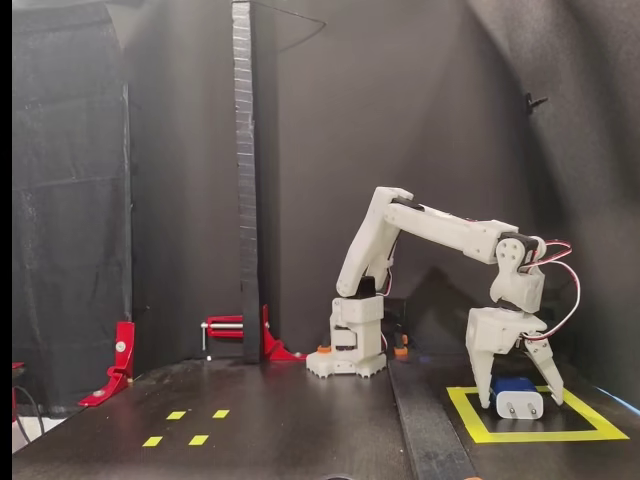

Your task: Grasp the block and place it in the designated area.

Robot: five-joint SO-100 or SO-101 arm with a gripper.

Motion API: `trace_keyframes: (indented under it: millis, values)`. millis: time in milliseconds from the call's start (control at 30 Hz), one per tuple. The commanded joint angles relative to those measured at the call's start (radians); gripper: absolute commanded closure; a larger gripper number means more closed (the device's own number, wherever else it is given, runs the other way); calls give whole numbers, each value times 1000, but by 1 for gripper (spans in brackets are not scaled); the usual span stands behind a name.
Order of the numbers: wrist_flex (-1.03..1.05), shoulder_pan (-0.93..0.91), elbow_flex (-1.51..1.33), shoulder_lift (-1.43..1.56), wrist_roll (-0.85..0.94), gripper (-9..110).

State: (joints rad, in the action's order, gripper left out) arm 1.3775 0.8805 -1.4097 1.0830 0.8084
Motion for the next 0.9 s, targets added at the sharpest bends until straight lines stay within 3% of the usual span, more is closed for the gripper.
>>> trace_keyframes:
  millis: [0,500,867]
  values:
    - [6,-5,17,51,9,62]
    - [67,-31,25,204,14,62]
    - [249,-38,89,430,17,62]
